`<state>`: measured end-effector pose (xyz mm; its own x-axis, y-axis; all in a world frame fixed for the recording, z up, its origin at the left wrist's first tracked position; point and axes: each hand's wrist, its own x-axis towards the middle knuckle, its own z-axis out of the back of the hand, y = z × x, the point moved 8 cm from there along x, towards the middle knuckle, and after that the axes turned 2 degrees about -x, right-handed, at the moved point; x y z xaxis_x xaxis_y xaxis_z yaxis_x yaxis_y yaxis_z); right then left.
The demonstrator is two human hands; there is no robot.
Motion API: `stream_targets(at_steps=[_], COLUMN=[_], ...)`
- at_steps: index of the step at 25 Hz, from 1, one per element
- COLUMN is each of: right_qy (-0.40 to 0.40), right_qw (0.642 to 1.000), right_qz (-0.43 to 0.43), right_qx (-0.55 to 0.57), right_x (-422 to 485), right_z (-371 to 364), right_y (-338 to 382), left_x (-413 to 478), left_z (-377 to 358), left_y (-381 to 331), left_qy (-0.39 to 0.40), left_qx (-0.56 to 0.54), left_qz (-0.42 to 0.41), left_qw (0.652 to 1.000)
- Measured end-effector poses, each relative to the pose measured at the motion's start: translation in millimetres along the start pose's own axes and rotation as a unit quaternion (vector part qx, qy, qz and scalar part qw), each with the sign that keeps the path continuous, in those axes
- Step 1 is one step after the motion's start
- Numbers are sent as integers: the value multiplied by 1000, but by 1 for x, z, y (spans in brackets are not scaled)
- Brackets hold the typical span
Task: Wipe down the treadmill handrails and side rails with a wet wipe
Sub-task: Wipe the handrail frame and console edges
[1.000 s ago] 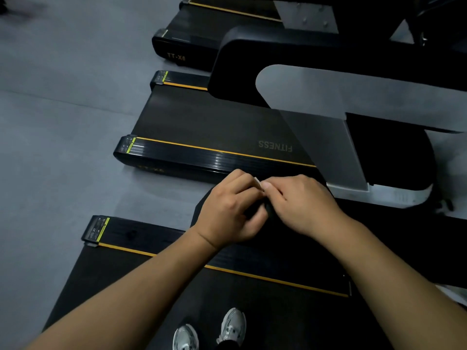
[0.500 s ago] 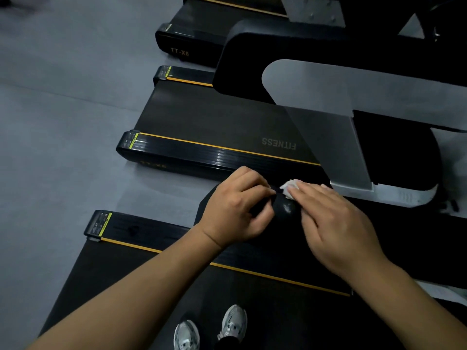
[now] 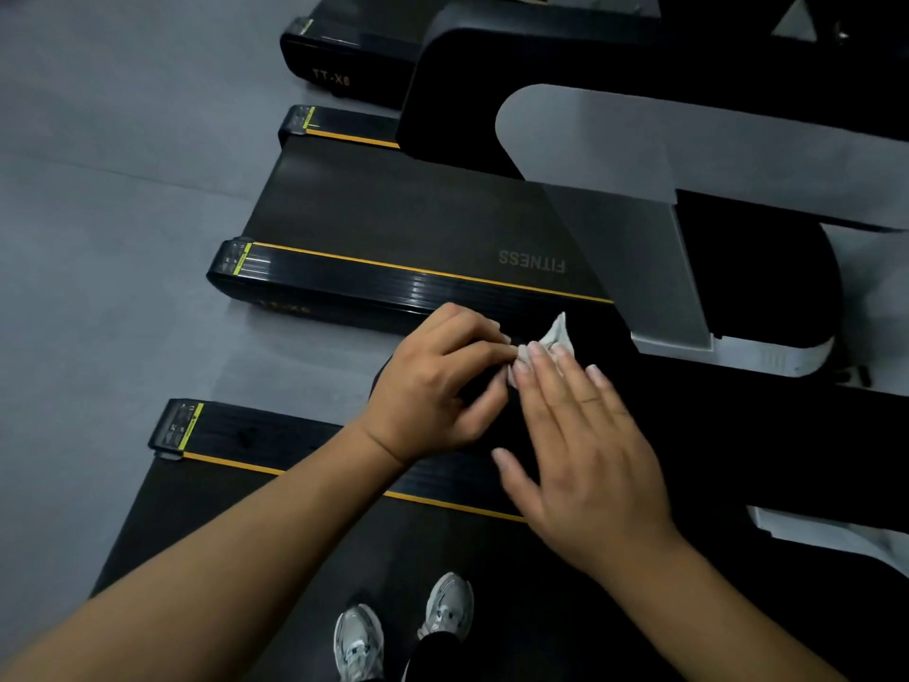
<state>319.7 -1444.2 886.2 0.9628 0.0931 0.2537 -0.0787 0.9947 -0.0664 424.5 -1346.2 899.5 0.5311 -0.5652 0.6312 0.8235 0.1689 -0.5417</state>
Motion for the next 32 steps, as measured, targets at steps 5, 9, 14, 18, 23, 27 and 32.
stream_targets(at_steps=[5,9,14,18,23,27,32], right_qy=[-35,-14,-23,-11,-38,-43,-74], right_qw=[998,999,998,997,998,996,991], right_qz=[-35,-17,-18,9,-26,11,10], right_qx=[-40,-42,-61,-70,-46,-78,-115], right_x=[-21,-16,-13,-16,-18,-33,-40], right_z=[5,-7,-6,-7,-11,-10,-27], right_y=[-21,-6,-7,-13,1,-8,-2], left_x=[3,0,2,-2,0,-3,-2], left_z=[-1,0,-1,-1,-1,-2,-1], left_y=[-1,-1,1,3,4,4,5], left_qy=[-13,-16,-16,-18,-18,-10,-17], left_qx=[14,9,9,-2,0,-6,-2], left_qz=[-6,-9,-3,1,-2,-6,-3], left_qw=[1000,1000,1000,1000,1000,1000,1000])
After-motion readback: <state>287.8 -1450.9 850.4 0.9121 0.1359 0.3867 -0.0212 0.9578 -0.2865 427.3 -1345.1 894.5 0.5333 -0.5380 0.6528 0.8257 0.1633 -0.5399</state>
